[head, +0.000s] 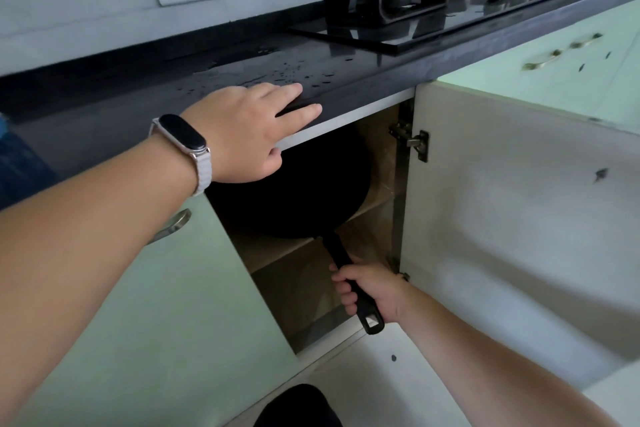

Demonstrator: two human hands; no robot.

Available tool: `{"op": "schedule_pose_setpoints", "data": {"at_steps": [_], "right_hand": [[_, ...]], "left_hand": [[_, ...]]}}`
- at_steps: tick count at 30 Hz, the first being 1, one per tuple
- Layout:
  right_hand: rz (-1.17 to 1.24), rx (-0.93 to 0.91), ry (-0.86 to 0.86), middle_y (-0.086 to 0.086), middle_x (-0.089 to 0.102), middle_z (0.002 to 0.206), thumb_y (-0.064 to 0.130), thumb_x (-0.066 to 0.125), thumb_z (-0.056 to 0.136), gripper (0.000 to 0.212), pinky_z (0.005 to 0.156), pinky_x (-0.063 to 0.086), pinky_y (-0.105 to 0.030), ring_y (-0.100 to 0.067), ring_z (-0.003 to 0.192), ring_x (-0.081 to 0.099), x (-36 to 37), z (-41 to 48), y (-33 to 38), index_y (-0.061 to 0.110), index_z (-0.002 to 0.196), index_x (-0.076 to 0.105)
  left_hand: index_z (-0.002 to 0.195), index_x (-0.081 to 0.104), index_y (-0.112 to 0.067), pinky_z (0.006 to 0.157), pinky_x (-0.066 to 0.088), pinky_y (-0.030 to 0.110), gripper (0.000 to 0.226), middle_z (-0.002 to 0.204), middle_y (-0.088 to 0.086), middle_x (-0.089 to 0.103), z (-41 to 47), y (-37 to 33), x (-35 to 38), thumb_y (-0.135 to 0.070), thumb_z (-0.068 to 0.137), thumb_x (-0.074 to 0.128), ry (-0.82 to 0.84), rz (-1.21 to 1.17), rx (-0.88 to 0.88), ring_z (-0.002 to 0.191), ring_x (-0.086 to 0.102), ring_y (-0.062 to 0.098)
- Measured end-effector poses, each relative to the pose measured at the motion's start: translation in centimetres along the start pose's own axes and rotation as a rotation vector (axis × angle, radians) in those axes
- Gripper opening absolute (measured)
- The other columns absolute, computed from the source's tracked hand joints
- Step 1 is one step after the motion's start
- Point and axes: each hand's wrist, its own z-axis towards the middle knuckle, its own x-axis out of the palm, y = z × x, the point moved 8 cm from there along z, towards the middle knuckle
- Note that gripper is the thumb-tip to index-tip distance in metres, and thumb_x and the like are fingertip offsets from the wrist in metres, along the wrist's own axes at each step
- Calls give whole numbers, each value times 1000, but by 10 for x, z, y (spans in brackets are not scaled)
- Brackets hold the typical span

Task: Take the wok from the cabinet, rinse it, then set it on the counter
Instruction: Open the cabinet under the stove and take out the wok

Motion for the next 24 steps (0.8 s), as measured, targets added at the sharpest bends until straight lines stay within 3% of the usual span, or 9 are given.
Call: {"op": "schedule_pose_setpoints", "data": {"at_steps": [3, 9, 13, 16, 18, 20, 22, 24], "right_hand": [[-27, -3, -30, -3, 47, 58, 3, 58, 96, 12, 39, 38, -23, -13, 44, 42, 1, -5, -1, 11, 103, 53], [-9, -27, -47, -4, 50, 61, 5, 61, 97, 35, 39, 40, -22, -12, 44, 44, -2, -12, 7, 8, 130, 50], [-35, -36, -38, -5, 53, 63, 10, 62, 97, 24, 42, 43, -23, -13, 47, 47, -8, -17, 7, 9, 121, 58], [-61, -69, -43, -7, 58, 67, 13, 65, 97, 33, 46, 48, -26, -16, 51, 53, -16, -23, 8, 19, 129, 56], [-125, -74, -30, -9, 61, 70, 19, 64, 99, 36, 51, 52, -29, -18, 55, 57, -18, -29, 11, 26, 132, 53], [-210, -59, -38, -9, 63, 71, 25, 64, 100, 36, 58, 55, -33, -20, 58, 61, -19, -33, 12, 28, 134, 51], [-240, -47, -60, -8, 63, 69, 29, 64, 100, 37, 58, 56, -34, -20, 57, 61, -21, -35, 12, 28, 134, 51], [-224, -60, -74, -7, 60, 67, 31, 63, 100, 36, 53, 53, -32, -19, 53, 58, -21, -36, 10, 27, 133, 51]], "left_hand": [[143, 45, -12, 81, 54, 51, 67, 141, 25, 48, -2, -1, -12, -19, 78, 62, -50, -34, -4, 121, 53, 43], [135, 54, -7, 88, 50, 50, 53, 138, 23, 52, -19, -45, -40, -20, 83, 57, -245, -134, 52, 123, 52, 40], [124, 62, -7, 78, 53, 45, 44, 123, 17, 61, -41, -90, -6, -25, 84, 58, -254, -340, -5, 108, 59, 34], [124, 62, -12, 78, 54, 40, 43, 121, 7, 62, -58, -117, 51, -35, 88, 55, -127, -596, -236, 107, 60, 27], [134, 54, -19, 87, 50, 33, 48, 129, -1, 57, -72, -137, 101, -45, 94, 49, 81, -821, -489, 116, 56, 19], [141, 42, -23, 85, 47, 26, 55, 130, -4, 55, -88, -162, 142, -53, 95, 46, 243, -1110, -766, 115, 56, 14], [143, 38, -21, 80, 46, 26, 61, 123, -4, 56, -97, -186, 172, -56, 94, 46, 319, -1430, -999, 107, 57, 14], [138, 42, -20, 84, 47, 30, 63, 120, -2, 58, -97, -206, 195, -61, 90, 48, 342, -1701, -1146, 106, 57, 15]]}}
